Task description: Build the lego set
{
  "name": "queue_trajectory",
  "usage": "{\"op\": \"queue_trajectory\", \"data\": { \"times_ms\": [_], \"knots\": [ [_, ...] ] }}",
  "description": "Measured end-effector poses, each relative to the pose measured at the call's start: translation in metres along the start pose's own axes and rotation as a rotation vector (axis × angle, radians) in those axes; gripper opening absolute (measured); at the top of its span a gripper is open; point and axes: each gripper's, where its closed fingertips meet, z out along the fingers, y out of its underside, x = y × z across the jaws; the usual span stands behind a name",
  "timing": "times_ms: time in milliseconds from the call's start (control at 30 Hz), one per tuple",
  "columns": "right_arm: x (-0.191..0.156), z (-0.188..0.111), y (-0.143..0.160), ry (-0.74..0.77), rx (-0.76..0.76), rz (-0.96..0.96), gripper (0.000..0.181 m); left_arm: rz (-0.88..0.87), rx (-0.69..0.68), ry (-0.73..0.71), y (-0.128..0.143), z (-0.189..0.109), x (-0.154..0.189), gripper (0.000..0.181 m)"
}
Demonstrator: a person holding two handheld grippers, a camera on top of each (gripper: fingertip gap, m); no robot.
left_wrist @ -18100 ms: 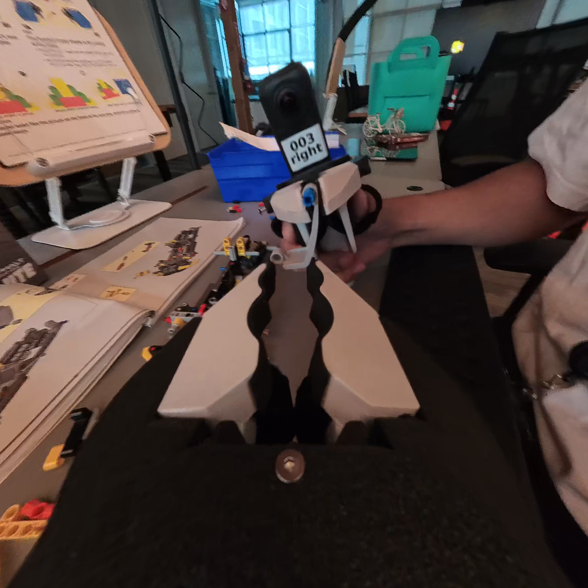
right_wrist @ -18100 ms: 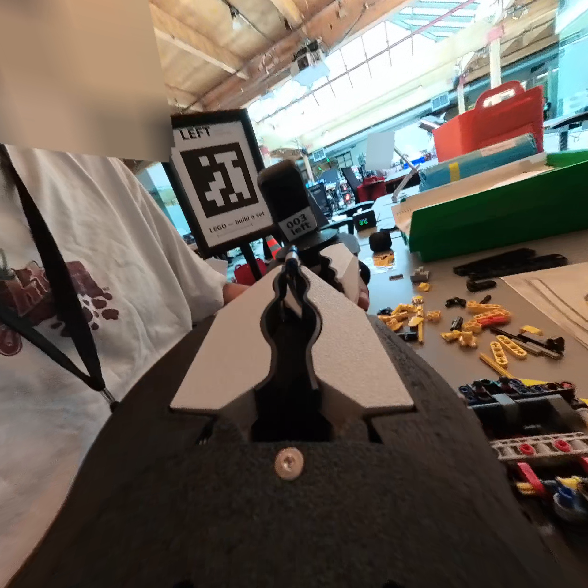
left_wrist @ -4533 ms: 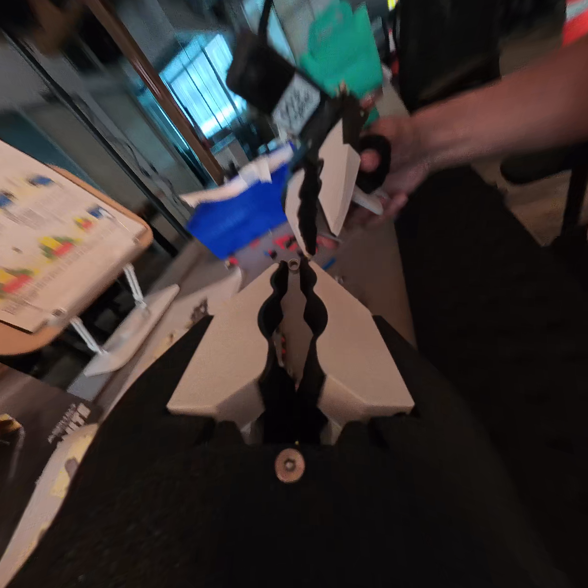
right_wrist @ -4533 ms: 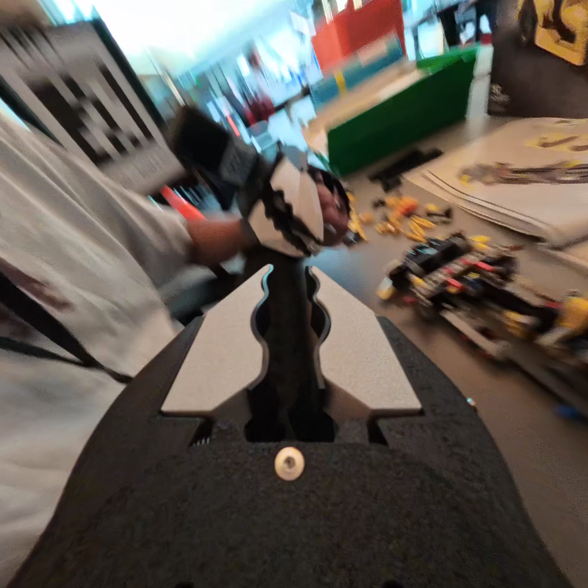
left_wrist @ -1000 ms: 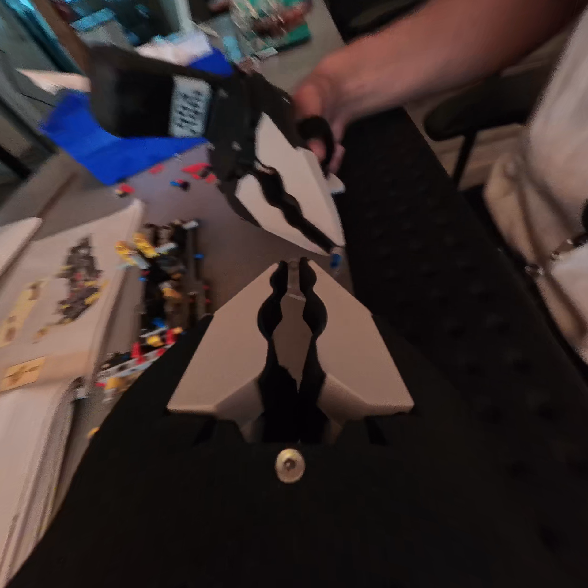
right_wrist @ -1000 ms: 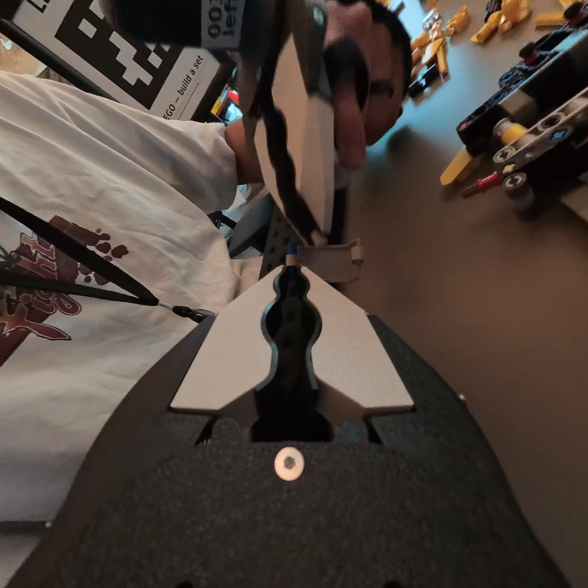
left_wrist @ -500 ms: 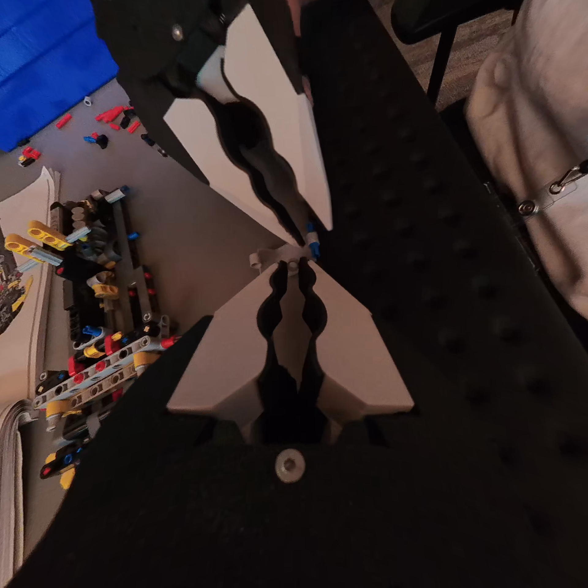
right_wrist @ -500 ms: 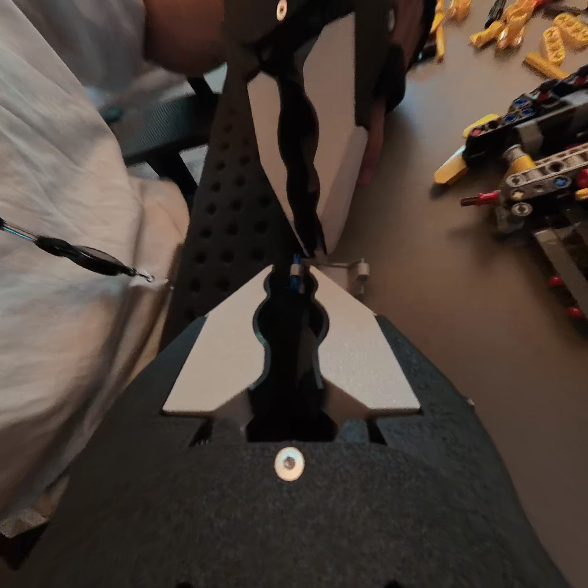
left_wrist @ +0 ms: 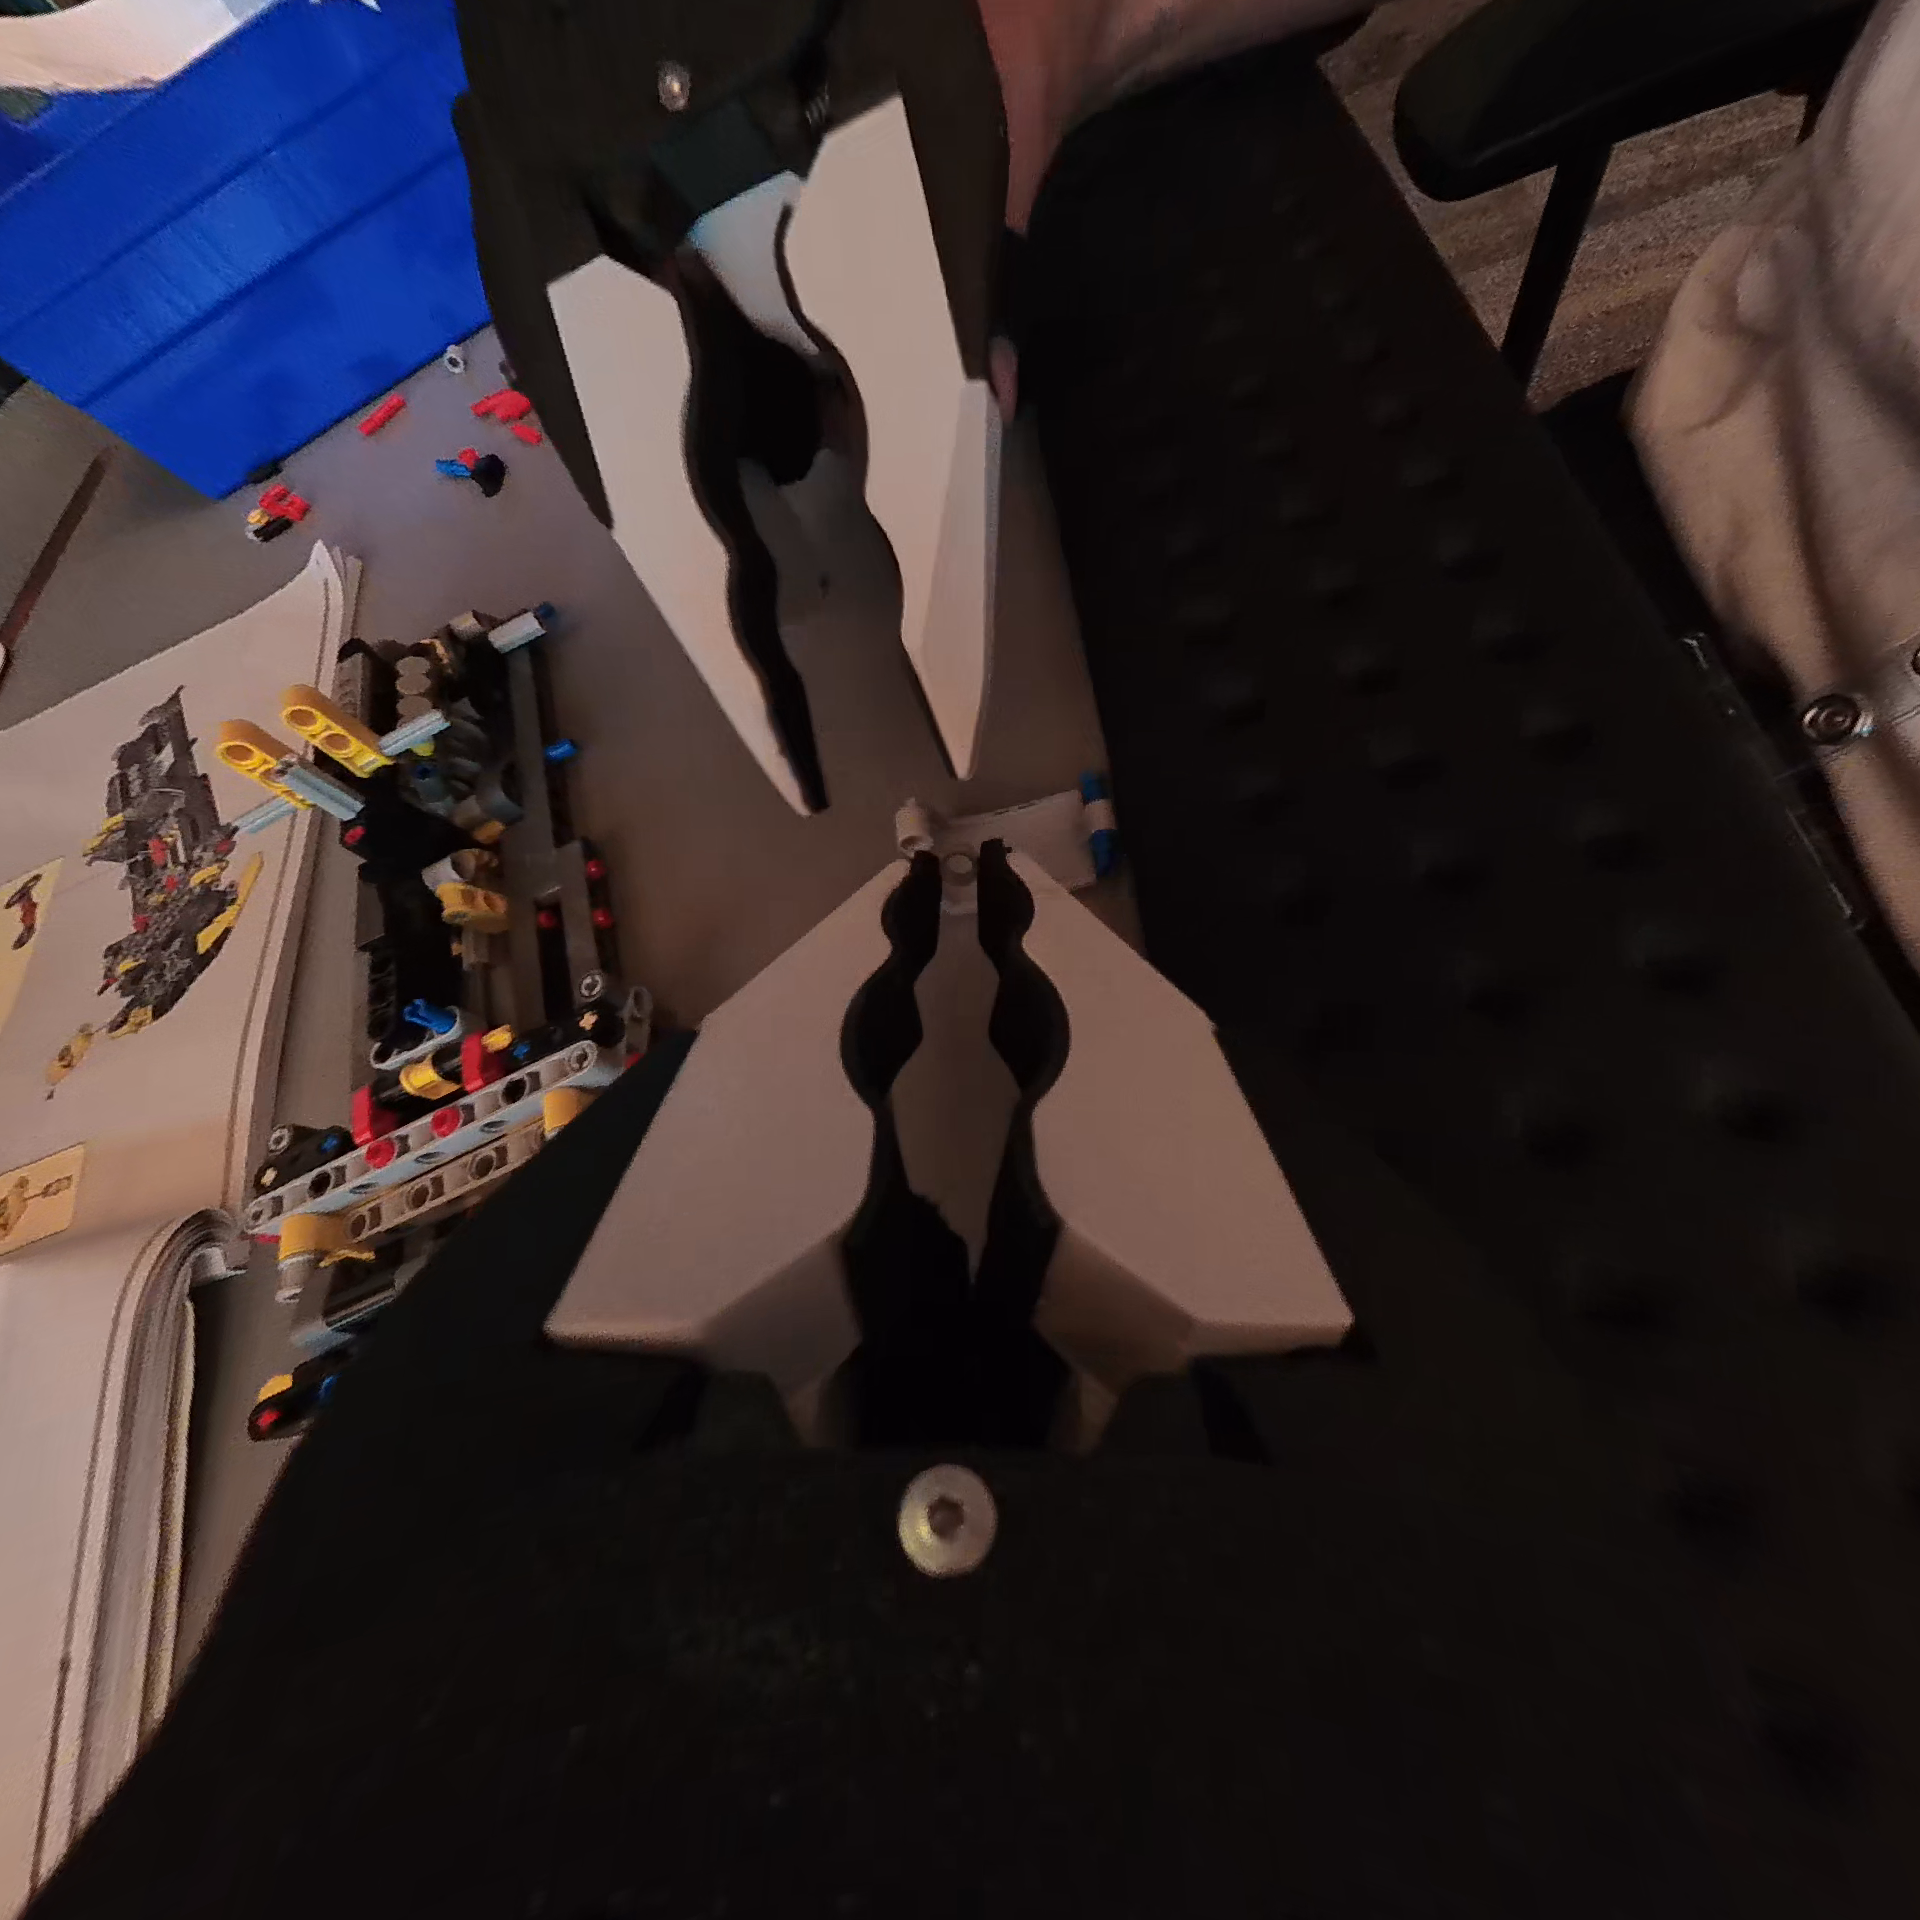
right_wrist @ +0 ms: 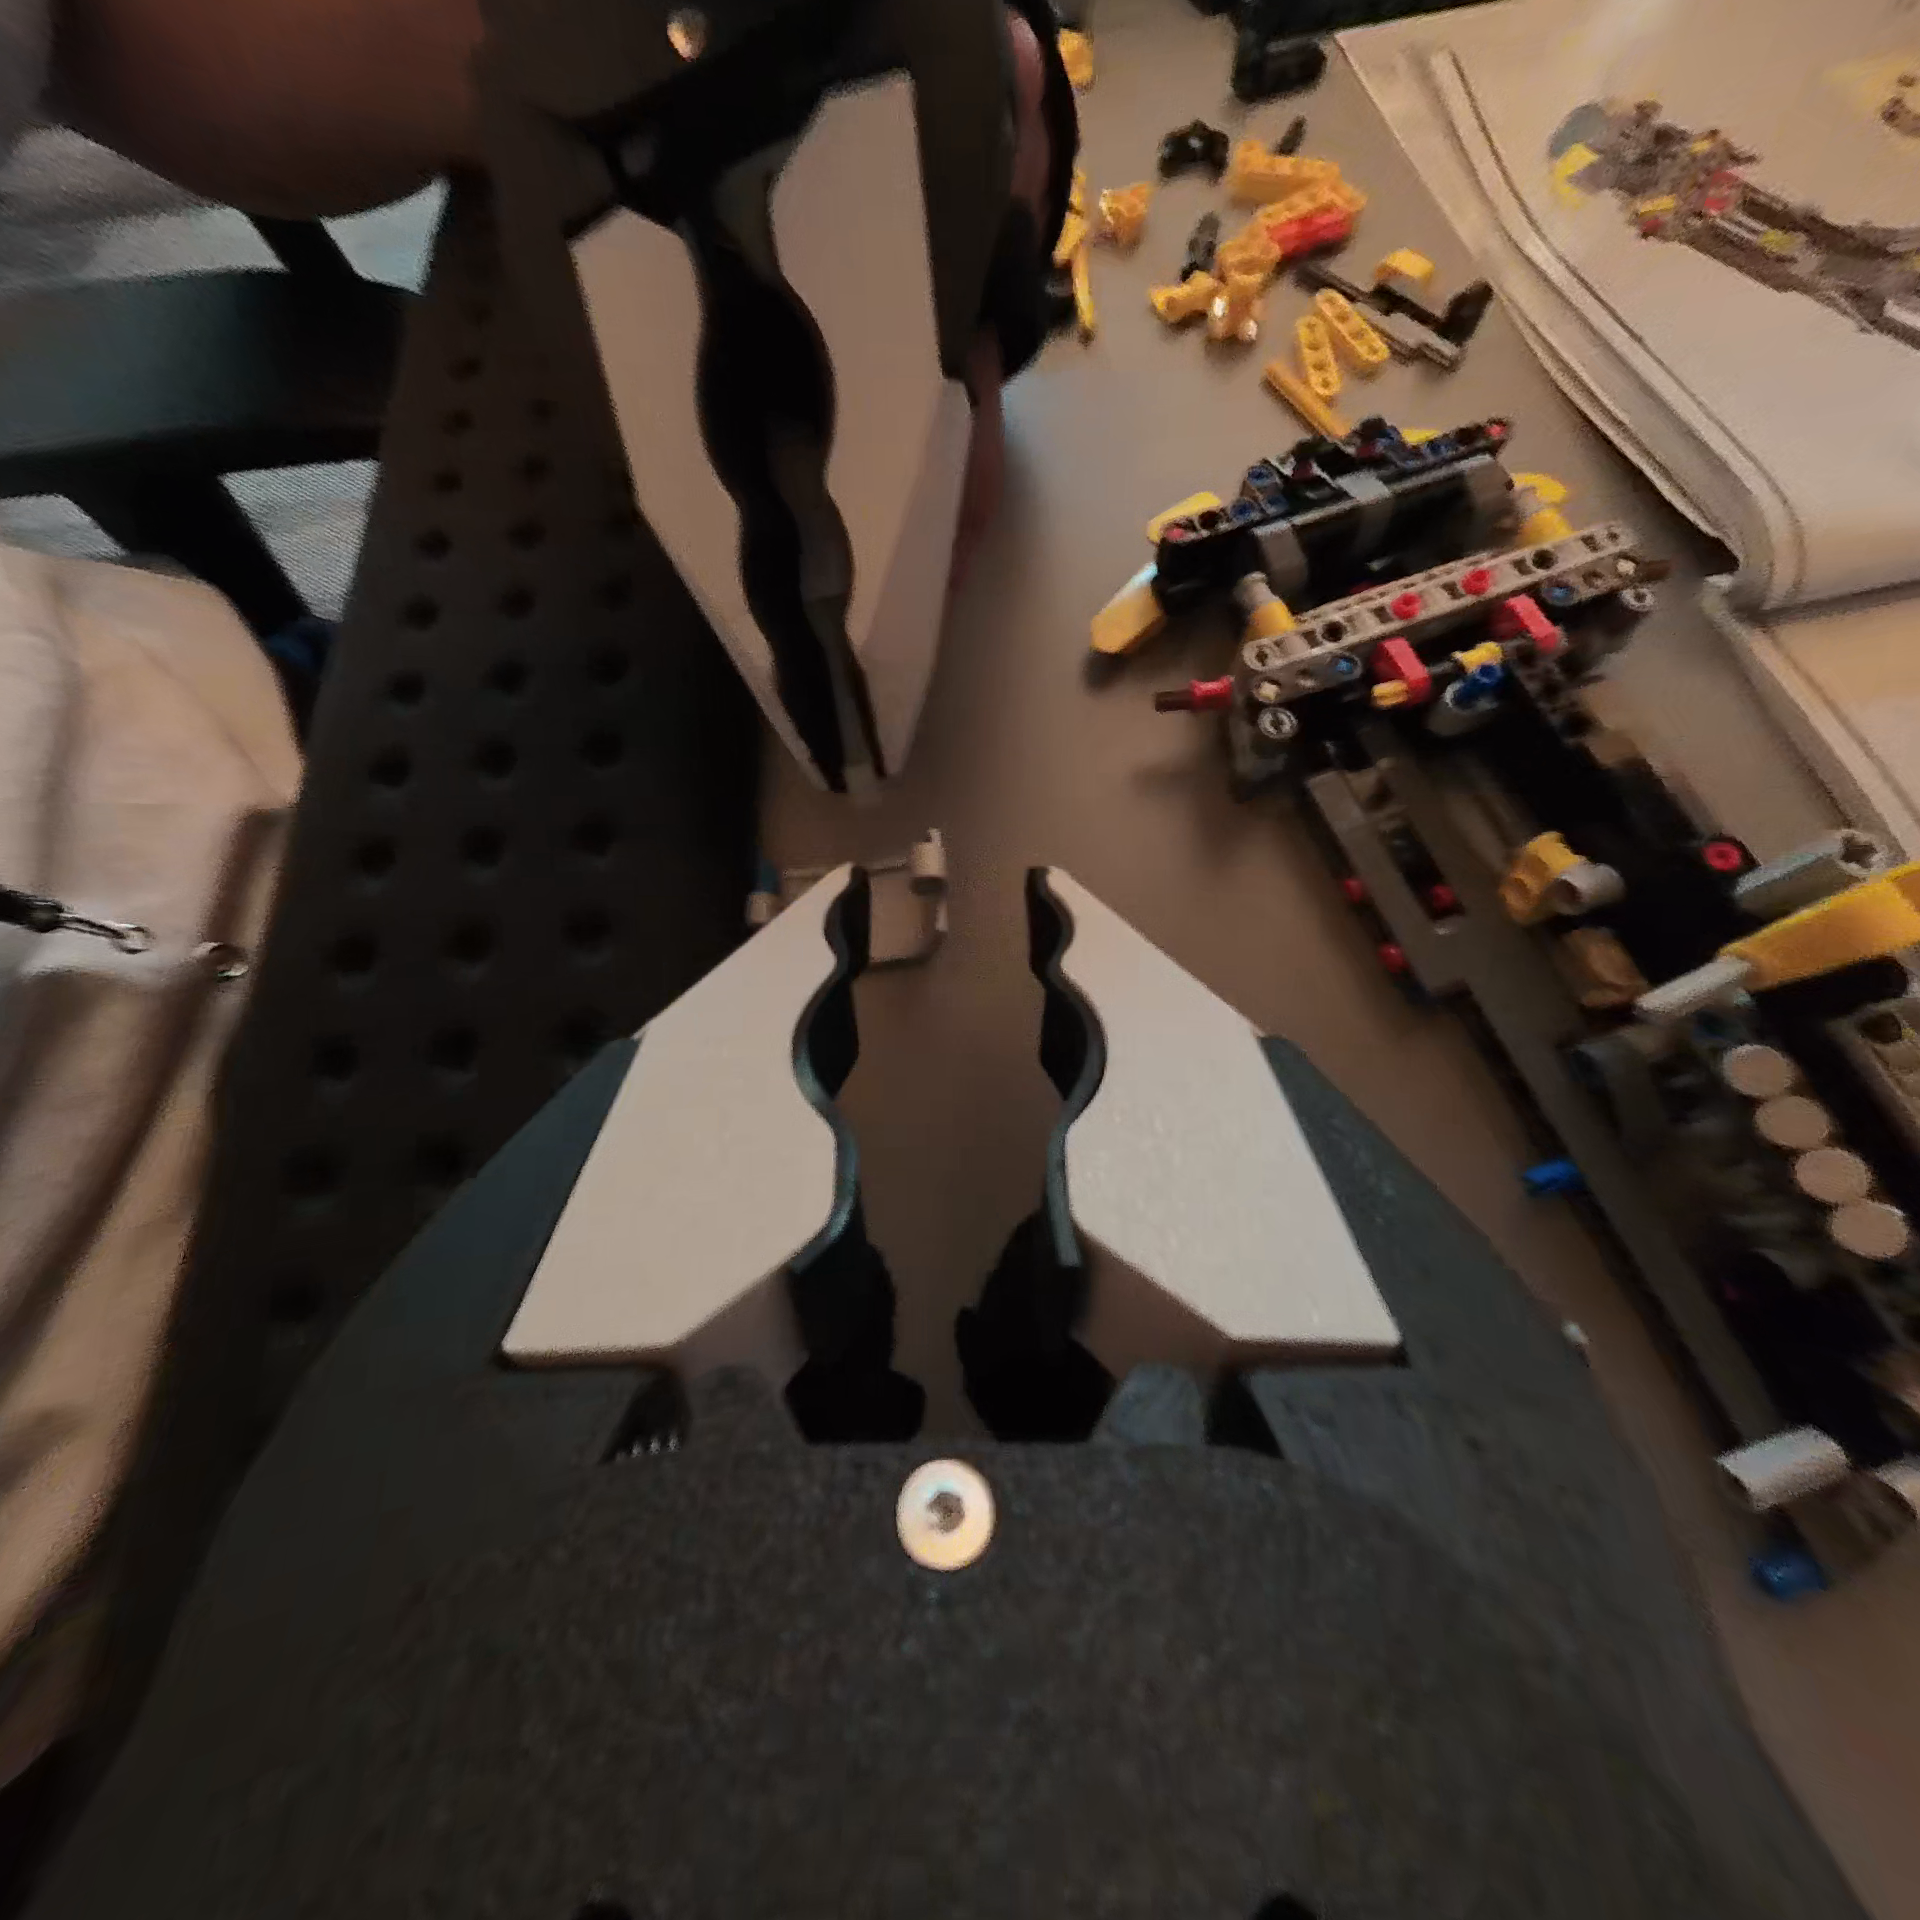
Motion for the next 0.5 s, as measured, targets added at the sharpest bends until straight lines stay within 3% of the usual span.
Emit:
{"op": "queue_trajectory", "data": {
  "times_ms": [67,167,233,367,500],
  "knots": [
    [-0.001,0.006,0.006,-0.02,-0.03,0.013,0.031,0.001,0.007,-0.002,-0.002,0.0,0.0,0.006],
    [0.003,0.015,0.008,-0.019,-0.04,0.036,0.007,0.015,0.014,-0.02,-0.003,0.0,-0.003,0.006],
    [0.004,0.017,0.009,-0.042,-0.046,0.06,0.007,0.023,0.011,-0.036,-0.003,-0.001,-0.006,0.006],
    [0.004,0.013,0.0,-0.185,-0.007,0.316,0.006,0.045,0.043,-0.12,-0.008,-0.009,-0.02,0.006],
    [-0.003,0.002,-0.015,-0.385,0.06,0.62,0.006,0.02,0.184,-0.163,-0.032,-0.03,-0.03,0.006]
  ]
}}
